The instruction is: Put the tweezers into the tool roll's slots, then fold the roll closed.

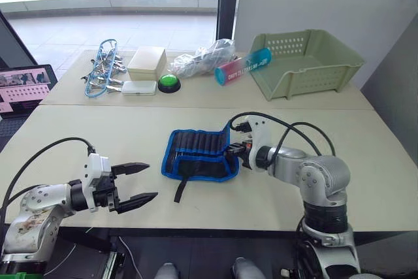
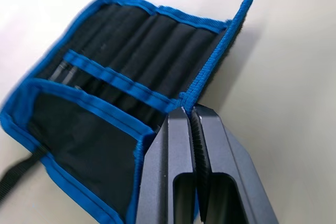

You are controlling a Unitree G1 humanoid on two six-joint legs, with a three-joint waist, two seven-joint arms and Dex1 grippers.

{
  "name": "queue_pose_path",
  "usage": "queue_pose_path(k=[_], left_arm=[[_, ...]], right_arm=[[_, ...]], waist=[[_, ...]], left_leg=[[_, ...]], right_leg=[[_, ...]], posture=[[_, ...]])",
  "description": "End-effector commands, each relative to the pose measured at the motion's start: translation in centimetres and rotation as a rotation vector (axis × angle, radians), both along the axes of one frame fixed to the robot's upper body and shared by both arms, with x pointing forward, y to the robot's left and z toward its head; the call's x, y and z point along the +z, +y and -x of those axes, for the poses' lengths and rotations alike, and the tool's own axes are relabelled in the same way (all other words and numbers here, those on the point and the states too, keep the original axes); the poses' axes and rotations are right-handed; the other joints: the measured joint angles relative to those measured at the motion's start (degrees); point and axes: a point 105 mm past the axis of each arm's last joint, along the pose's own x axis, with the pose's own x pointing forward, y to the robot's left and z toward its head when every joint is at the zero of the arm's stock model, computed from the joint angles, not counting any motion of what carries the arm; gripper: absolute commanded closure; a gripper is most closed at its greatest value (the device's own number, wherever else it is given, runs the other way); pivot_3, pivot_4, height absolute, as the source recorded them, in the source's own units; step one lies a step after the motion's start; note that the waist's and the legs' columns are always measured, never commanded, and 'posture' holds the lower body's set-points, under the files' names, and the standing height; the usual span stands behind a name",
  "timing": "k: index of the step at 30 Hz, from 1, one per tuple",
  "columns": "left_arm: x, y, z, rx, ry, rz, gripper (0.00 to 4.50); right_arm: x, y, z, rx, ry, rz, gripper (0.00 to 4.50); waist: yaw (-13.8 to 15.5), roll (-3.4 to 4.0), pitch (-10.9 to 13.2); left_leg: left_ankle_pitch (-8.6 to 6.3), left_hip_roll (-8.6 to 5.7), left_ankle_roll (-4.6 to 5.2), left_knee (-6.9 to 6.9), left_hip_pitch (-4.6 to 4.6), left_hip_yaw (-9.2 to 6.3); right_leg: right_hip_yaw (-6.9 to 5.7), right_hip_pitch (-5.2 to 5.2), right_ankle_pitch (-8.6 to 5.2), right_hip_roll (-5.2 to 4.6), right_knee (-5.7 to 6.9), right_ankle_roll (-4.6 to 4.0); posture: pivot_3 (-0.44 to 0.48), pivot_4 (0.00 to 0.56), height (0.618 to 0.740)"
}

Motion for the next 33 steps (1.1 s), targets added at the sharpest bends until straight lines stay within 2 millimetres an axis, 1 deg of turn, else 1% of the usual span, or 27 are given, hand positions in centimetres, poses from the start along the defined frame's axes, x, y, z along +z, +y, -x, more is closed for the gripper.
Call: queue_pose_path(k=[1, 4, 8, 10, 14, 17, 21, 22, 24, 27, 30, 32, 33], left_arm=[[0.6, -0.2, -0.1, -0.016, -0.027, 0.005, 0.00], [0.6, -0.4, -0.3, -0.020, -0.028, 0.008, 0.00], [0.6, -0.5, -0.3, -0.024, -0.030, 0.007, 0.00], [0.6, -0.5, -0.3, -0.024, -0.029, 0.005, 0.00], [0.5, -0.6, -0.3, -0.025, -0.029, 0.005, 0.00], [0.4, -0.7, -0.3, -0.027, -0.026, 0.007, 0.00], [0.3, -0.8, -0.1, -0.030, -0.021, 0.008, 0.00], [0.2, -0.9, -0.1, -0.031, -0.020, 0.008, 0.00], [0.2, -0.9, -0.1, -0.033, -0.019, 0.008, 0.00], [0.2, -1.0, -0.1, -0.034, -0.018, 0.008, 0.00], [0.2, -1.1, -0.1, -0.039, -0.018, 0.006, 0.00], [0.2, -1.1, -0.1, -0.039, -0.019, 0.004, 0.00], [0.2, -1.0, -0.1, -0.038, -0.019, 0.003, 0.00]], right_arm=[[1.6, 2.1, 0.4, 0.075, -0.123, 0.054, 4.48], [2.1, 2.1, 0.0, 0.069, -0.174, 0.097, 4.48], [3.0, 1.2, -0.4, 0.063, -0.216, 0.170, 4.48], [3.1, 1.3, -0.4, 0.075, -0.219, 0.193, 4.48], [2.6, 2.9, -0.2, 0.104, -0.190, 0.179, 4.48], [2.0, 4.8, -0.2, 0.105, -0.144, 0.147, 4.48], [1.6, 6.4, -0.1, 0.101, -0.102, 0.116, 4.48], [1.3, 6.6, -0.1, 0.099, -0.094, 0.116, 4.48], [0.1, 7.2, -0.3, 0.092, -0.063, 0.114, 4.48], [-0.9, 7.6, -0.4, 0.085, -0.043, 0.115, 4.48], [-3.3, 7.9, -0.9, 0.054, 0.012, 0.095, 4.48], [-3.9, 8.0, -1.1, 0.033, 0.030, 0.059, 4.48], [-3.9, 8.2, -1.0, 0.026, 0.053, 0.007, 4.19]], waist=[[-0.2, -0.01, 0.0], [0.0, 0.00, 0.0], [0.2, -0.01, 0.0], [0.2, -0.01, 0.0], [-0.1, -0.01, 0.0], [-0.1, -0.01, 0.0], [-0.1, -0.01, 0.0], [0.0, -0.01, 0.0], [0.0, -0.01, 0.0], [0.0, -0.01, 0.0], [0.0, -0.05, 0.0], [0.0, -0.05, 0.0], [0.0, -0.06, 0.0]], left_leg=[[0.00, 0.02, 0.01, -0.03, 0.03, 0.00], [0.01, 0.02, 0.02, -0.01, 0.01, 0.00], [0.01, 0.00, 0.02, 0.03, -0.05, 0.00], [0.01, 0.00, 0.02, 0.03, -0.04, -0.01], [0.01, 0.01, 0.02, 0.01, 0.00, -0.01], [0.01, 0.02, 0.02, 0.00, 0.02, -0.01], [0.02, 0.02, 0.02, 0.00, 0.01, -0.02], [0.02, 0.01, 0.02, 0.00, 0.01, -0.02], [0.02, 0.01, 0.02, 0.00, 0.02, -0.02], [0.02, 0.01, 0.02, 0.00, 0.03, -0.02], [0.02, 0.01, 0.02, -0.01, 0.05, -0.03], [0.02, 0.01, 0.02, -0.02, 0.08, -0.03], [0.02, 0.01, 0.02, -0.01, 0.08, -0.03]], right_leg=[[0.01, 0.00, -0.01, 0.02, 0.00, -0.01], [0.01, 0.00, -0.02, 0.02, 0.02, -0.03], [-0.02, 0.01, -0.02, -0.01, 0.00, -0.03], [-0.03, 0.01, -0.02, -0.01, 0.00, -0.03], [-0.02, 0.00, -0.02, 0.00, 0.02, -0.03], [-0.01, 0.00, -0.01, 0.01, 0.05, -0.03], [-0.02, 0.00, -0.01, 0.01, 0.08, -0.04], [-0.03, 0.00, -0.01, 0.01, 0.08, -0.04], [-0.04, 0.00, -0.01, 0.00, 0.08, -0.04], [-0.05, 0.01, -0.01, 0.00, 0.08, -0.04], [-0.04, 0.02, -0.01, 0.00, 0.09, -0.04], [-0.05, 0.04, -0.01, 0.00, 0.09, -0.04], [-0.04, 0.04, -0.01, 0.00, 0.09, -0.04]], posture=[[0.000, 0.150, 0.740], [0.000, 0.150, 0.740], [0.000, 0.150, 0.740], [0.000, 0.150, 0.740], [0.000, 0.150, 0.740], [0.000, 0.150, 0.740], [0.000, 0.150, 0.740], [0.000, 0.150, 0.740], [0.000, 0.150, 0.740], [0.000, 0.150, 0.740], [0.000, 0.150, 0.740], [0.000, 0.150, 0.740], [0.000, 0.150, 0.740]])
